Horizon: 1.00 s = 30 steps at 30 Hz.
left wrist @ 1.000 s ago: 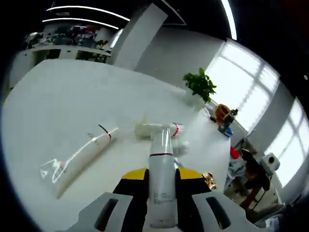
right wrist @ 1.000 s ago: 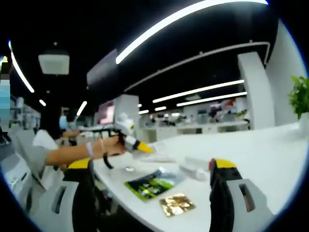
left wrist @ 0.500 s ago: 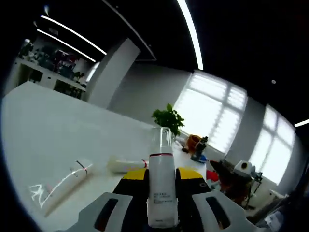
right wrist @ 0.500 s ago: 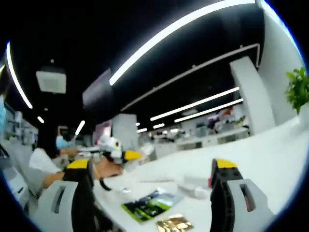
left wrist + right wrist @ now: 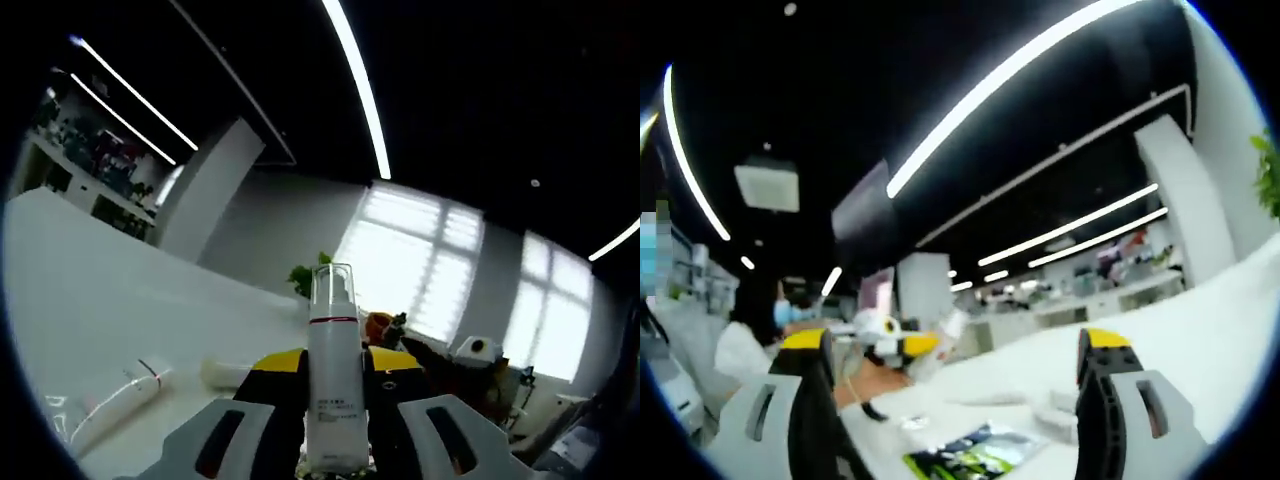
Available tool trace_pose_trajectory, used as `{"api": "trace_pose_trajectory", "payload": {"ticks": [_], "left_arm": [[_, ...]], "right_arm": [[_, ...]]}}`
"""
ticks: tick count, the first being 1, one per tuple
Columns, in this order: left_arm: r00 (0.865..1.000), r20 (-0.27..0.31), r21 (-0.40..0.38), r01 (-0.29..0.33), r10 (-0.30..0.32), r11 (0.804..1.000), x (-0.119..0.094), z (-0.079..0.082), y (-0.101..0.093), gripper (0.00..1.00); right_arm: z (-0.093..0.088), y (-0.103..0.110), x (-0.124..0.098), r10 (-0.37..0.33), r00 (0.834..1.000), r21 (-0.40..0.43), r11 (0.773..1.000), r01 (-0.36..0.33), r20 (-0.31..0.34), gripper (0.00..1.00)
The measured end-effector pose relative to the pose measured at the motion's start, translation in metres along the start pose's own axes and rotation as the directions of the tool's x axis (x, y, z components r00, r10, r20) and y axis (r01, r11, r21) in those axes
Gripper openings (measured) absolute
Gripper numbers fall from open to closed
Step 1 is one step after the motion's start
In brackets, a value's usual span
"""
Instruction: Arrange the skincare products in the storage area until every visible bottle or jar stands upright without overlapping.
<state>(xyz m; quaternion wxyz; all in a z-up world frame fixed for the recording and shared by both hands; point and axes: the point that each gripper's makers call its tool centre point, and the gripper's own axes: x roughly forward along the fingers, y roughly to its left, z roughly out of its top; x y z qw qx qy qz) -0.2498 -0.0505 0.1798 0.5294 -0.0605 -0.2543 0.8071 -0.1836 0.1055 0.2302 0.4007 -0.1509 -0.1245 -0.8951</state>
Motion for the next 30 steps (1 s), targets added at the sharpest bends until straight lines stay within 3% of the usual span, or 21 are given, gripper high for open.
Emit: {"api": "trace_pose_trajectory", "payload": {"ticks": [4, 9, 20, 30], "left_arm": [[0.998, 0.04, -0.001, 0.045, -0.045, 0.999, 0.001, 0.004, -0.005, 0.21], [0.994, 0.063, 0.01, 0.094, -0.095, 0.996, 0.007, 0.001, -0.007, 0.21], [0.987, 0.077, 0.009, 0.139, -0.14, 0.99, 0.01, -0.011, -0.01, 0.21], [0.962, 0.056, -0.033, 0.27, -0.268, 0.962, 0.015, -0.02, -0.031, 0.21]], "right_arm": [[-0.001, 0.003, 0.012, 0.037, 0.999, 0.011, 0.999, -0.037, -0.004, 1.0], [-0.016, 0.006, 0.033, 0.088, 0.995, 0.021, 0.996, -0.087, -0.036, 1.0], [-0.027, 0.001, 0.056, 0.106, 0.994, 0.117, 0.988, -0.103, -0.02, 1.0], [-0.024, 0.003, 0.084, 0.133, 0.99, 0.193, 0.971, -0.14, 0.046, 1.0]]}}
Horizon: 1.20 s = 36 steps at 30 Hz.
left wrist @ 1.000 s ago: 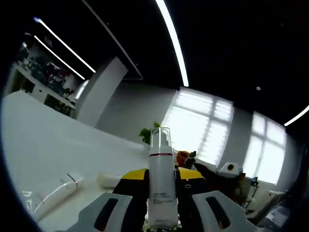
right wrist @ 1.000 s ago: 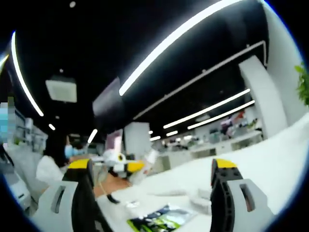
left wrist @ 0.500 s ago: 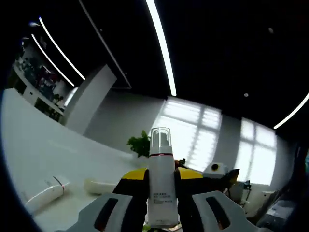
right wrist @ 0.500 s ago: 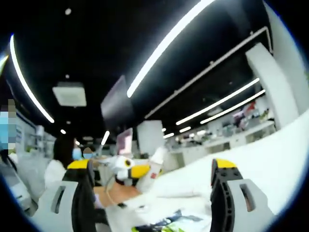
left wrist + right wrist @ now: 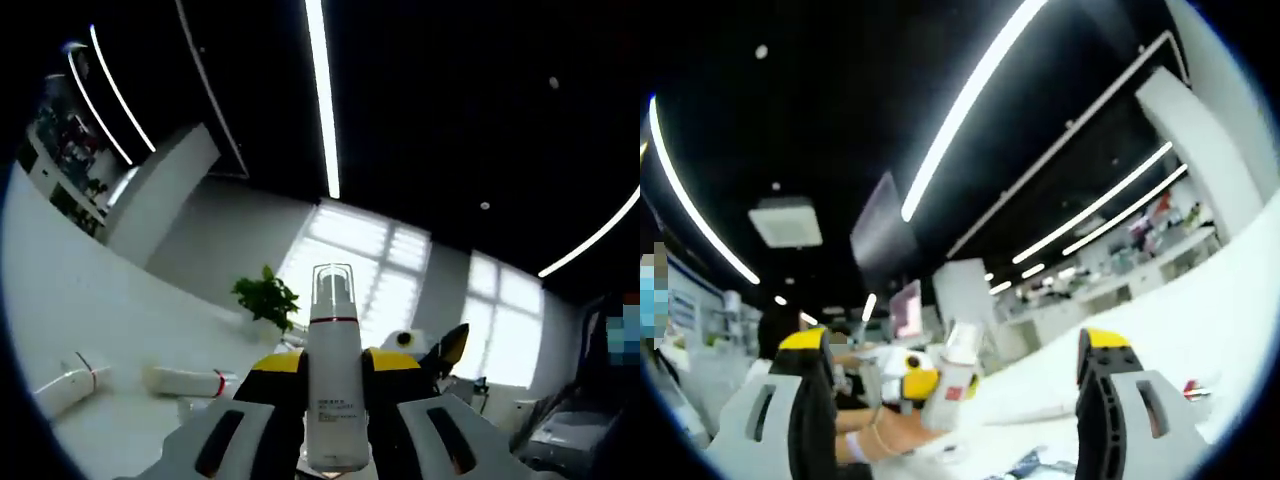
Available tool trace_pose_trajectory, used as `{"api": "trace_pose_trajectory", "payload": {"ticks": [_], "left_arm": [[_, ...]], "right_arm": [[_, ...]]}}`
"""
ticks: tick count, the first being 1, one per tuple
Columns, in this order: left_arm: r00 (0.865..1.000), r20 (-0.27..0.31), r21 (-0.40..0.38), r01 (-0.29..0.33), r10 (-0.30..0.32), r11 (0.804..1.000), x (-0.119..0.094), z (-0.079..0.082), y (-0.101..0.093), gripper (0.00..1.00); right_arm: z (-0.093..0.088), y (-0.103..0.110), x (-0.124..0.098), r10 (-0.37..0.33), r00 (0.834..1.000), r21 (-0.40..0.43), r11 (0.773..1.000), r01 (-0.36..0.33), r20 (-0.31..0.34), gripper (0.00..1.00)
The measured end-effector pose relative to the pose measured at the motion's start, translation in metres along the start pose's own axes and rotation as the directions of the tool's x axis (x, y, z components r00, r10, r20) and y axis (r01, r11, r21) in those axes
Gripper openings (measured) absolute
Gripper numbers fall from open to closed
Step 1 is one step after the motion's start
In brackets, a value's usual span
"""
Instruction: Arrange the skincare products in the storage area until every visible bottle or jar stands upright without overlapping.
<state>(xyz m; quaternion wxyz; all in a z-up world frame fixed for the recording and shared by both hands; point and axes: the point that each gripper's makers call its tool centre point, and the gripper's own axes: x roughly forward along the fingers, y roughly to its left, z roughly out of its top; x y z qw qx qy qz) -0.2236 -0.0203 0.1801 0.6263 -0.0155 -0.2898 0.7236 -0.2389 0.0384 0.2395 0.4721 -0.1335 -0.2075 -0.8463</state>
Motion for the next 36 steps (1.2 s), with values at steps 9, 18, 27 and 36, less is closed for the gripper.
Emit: {"api": "trace_pose_trajectory", "payload": {"ticks": [9, 18, 27, 36], "left_arm": [[0.999, 0.029, -0.008, 0.017, -0.017, 1.0, 0.003, 0.007, 0.002, 0.21], [0.998, 0.057, 0.009, -0.006, 0.005, 1.0, 0.001, 0.012, 0.014, 0.21], [0.997, 0.024, 0.088, -0.068, 0.067, 0.994, 0.002, 0.008, 0.023, 0.21], [0.992, 0.005, 0.111, -0.125, 0.126, 0.986, 0.002, 0.005, 0.038, 0.21]], "right_arm": [[-0.018, -0.001, 0.035, 0.083, 0.994, -0.049, 0.995, -0.086, -0.07, 0.93], [-0.032, -0.016, 0.054, 0.129, 0.988, -0.002, 0.992, -0.13, -0.087, 0.82], [-0.056, -0.02, 0.06, 0.171, 0.98, 0.047, 0.985, -0.167, -0.099, 0.85], [-0.061, -0.02, 0.073, 0.242, 0.964, 0.06, 0.97, -0.237, -0.108, 0.7]]}}
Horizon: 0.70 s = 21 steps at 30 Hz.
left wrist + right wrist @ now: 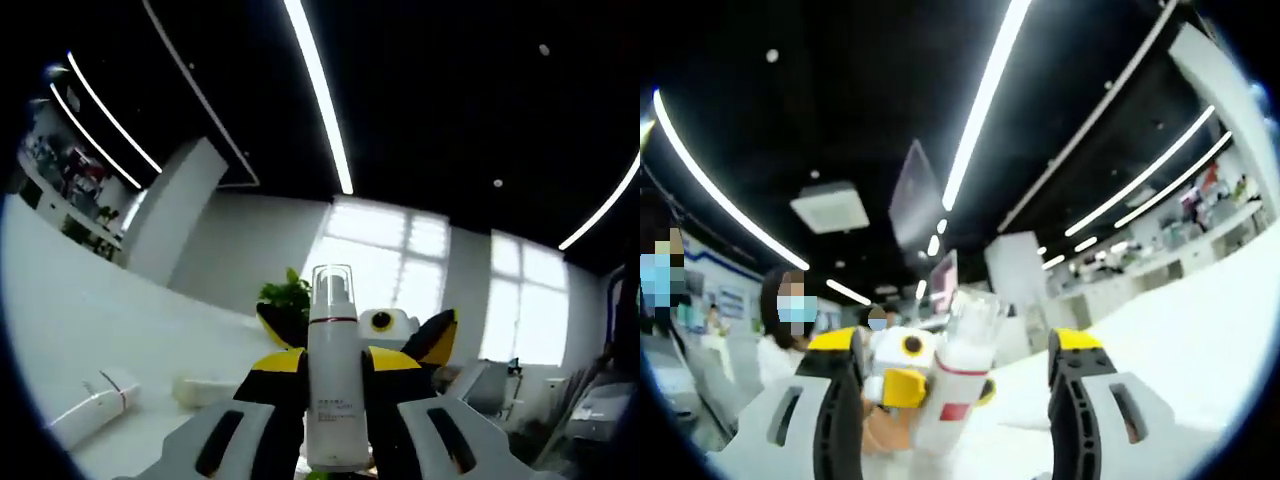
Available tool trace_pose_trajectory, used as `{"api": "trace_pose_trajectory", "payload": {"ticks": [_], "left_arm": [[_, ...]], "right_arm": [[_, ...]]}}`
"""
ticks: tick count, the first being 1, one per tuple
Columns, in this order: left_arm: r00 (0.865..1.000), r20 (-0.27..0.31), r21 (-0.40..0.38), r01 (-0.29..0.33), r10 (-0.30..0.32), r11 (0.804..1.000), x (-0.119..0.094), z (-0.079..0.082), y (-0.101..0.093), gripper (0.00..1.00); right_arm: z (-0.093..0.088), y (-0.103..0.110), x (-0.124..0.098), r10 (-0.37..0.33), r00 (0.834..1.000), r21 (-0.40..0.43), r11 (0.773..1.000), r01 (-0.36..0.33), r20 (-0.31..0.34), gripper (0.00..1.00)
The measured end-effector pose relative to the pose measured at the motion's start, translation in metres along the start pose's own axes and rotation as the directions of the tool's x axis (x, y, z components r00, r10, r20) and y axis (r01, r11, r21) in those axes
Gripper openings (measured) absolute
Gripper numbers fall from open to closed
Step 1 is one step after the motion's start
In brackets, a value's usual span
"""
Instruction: Arrange the skincare products in the storage area until every visible bottle or jar stands upright without overlapping.
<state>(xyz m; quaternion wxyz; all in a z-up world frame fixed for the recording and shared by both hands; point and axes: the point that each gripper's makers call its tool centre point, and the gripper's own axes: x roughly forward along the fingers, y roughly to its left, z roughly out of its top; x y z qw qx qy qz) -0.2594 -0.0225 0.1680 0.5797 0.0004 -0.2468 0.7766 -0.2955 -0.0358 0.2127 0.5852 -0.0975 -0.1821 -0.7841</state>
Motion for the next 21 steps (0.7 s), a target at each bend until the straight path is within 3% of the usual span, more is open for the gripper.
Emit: {"api": "trace_pose_trajectory", "payload": {"ticks": [5, 11, 21], "left_arm": [[1.0, -0.001, 0.005, -0.019, 0.019, 1.0, -0.001, 0.0, 0.005, 0.21], [1.0, -0.012, 0.002, -0.027, 0.027, 1.0, -0.002, -0.003, 0.007, 0.21], [1.0, -0.019, -0.055, 0.007, -0.009, 0.998, -0.005, -0.008, 0.001, 0.22]], "right_arm": [[-0.002, 0.0, -0.001, 0.027, 1.0, 0.071, 0.997, -0.027, 0.012, 0.64], [-0.012, 0.004, -0.006, 0.034, 0.999, 0.047, 0.998, -0.033, -0.03, 0.53], [-0.016, 0.006, -0.008, 0.054, 0.998, 0.091, 0.995, -0.052, -0.026, 0.43]]}}
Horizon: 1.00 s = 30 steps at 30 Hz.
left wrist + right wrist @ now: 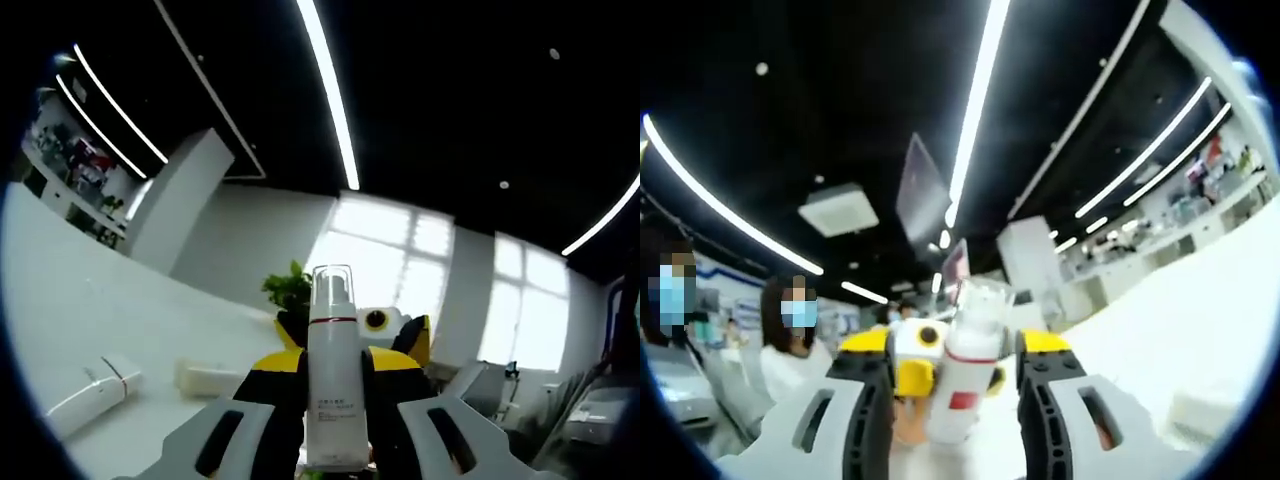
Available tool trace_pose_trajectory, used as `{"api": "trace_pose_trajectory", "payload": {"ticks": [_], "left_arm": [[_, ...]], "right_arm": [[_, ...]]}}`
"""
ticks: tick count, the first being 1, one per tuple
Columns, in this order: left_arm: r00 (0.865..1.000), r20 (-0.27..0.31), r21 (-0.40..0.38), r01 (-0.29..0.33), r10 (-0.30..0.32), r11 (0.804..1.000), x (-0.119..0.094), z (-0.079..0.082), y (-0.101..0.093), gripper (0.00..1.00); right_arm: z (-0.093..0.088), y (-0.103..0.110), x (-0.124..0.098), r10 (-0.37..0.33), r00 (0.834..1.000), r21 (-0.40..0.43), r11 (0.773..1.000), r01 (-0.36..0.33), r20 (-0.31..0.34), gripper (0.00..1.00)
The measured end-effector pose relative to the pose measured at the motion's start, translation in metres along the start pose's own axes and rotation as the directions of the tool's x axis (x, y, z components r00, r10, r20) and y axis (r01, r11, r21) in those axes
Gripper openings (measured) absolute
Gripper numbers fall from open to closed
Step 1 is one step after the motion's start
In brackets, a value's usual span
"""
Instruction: Arrange the skincare products in the storage area until every visible bottle or jar stands upright without overlapping.
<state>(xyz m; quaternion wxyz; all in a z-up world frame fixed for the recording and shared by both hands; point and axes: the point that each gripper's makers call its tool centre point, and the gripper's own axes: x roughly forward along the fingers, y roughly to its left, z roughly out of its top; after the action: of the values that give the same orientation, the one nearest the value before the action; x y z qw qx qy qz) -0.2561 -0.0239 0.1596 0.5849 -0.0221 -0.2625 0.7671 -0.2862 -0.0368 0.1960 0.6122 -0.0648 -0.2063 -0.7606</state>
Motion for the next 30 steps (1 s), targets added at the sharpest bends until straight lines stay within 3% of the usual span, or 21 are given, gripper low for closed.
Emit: {"api": "trace_pose_trajectory", "payload": {"ticks": [8, 19, 26, 30], "left_arm": [[0.999, -0.02, -0.054, 0.039, -0.041, 0.998, 0.0, -0.004, -0.004, 0.22], [0.996, -0.059, -0.076, 0.055, -0.06, 0.996, 0.0, -0.012, -0.007, 0.22], [0.997, -0.056, -0.083, 0.056, -0.061, 0.995, 0.0, -0.015, -0.01, 0.22], [0.998, -0.037, -0.099, 0.052, -0.056, 0.994, -0.002, -0.011, -0.007, 0.22]], "right_arm": [[0.002, -0.003, -0.004, -0.003, 1.0, 0.029, 1.0, 0.003, 0.021, 0.3], [-0.006, 0.001, -0.003, 0.011, 1.0, 0.053, 0.999, -0.012, 0.008, 0.22], [-0.004, 0.0, -0.004, 0.016, 1.0, 0.068, 0.997, -0.018, 0.025, 0.24], [0.003, 0.003, -0.006, 0.027, 0.997, 0.083, 0.996, -0.032, 0.067, 0.42]]}}
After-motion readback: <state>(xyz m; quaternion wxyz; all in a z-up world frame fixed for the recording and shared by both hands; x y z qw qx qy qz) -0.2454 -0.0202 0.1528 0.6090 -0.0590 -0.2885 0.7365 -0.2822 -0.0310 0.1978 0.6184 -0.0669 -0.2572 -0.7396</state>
